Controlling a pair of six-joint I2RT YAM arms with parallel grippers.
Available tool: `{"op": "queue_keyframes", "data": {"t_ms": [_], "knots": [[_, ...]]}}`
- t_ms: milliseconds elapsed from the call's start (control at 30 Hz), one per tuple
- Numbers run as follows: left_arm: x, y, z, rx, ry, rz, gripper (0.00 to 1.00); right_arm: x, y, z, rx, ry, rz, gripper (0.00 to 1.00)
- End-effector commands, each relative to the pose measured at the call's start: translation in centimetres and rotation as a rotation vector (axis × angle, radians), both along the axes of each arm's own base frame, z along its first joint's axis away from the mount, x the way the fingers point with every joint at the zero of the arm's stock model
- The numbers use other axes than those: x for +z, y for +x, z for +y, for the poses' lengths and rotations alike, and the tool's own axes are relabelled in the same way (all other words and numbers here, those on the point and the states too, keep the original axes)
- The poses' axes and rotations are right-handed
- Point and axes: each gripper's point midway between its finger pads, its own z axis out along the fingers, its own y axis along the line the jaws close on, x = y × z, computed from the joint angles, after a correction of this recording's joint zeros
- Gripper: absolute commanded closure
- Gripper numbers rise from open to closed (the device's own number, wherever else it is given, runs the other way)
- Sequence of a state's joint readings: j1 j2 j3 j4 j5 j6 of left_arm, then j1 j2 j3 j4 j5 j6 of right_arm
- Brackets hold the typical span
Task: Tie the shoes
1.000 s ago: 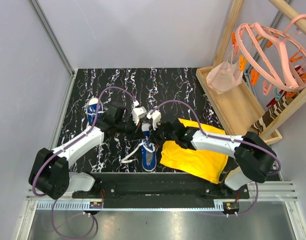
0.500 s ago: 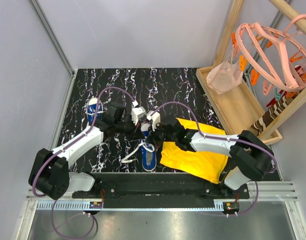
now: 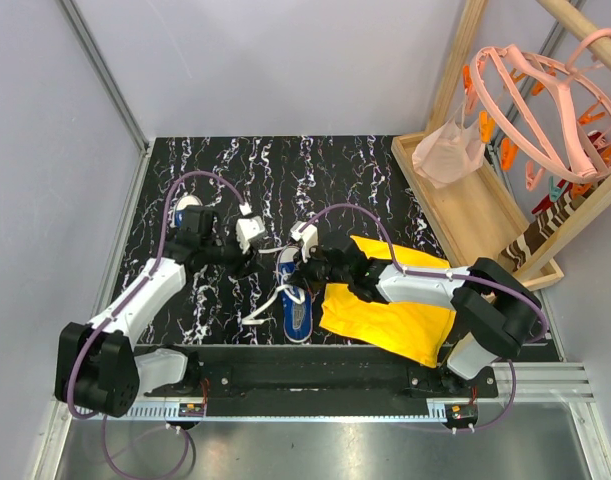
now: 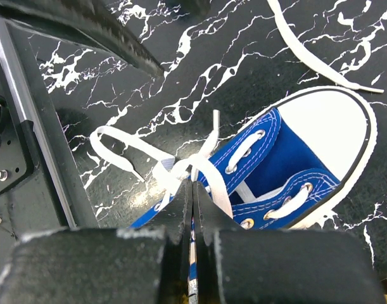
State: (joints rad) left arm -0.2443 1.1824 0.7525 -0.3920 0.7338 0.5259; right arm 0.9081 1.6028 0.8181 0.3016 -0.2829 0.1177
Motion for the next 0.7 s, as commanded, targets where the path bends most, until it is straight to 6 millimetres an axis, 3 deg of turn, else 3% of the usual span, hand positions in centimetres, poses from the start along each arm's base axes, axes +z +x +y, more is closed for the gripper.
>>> {"op": "queue_keyframes", "data": {"t_ms": [0, 133, 667], "knots": [[-0.9, -0.8, 0.0, -0.321, 0.097, -0.284, 0.54, 1.5, 0.2, 1.1, 0.028, 0.057, -0.044, 1.0], [-1.4, -1.5, -0.9, -0.467, 0.083, -0.393, 0.49, 1.6, 0.3, 1.2, 0.033, 0.059, -0.05, 1.0], [-1.9, -0.9, -4.4, -0.649, 0.055, -0.444, 0.49, 1.5, 0.0, 1.3, 0.055, 0.054, -0.046, 1.0]]}}
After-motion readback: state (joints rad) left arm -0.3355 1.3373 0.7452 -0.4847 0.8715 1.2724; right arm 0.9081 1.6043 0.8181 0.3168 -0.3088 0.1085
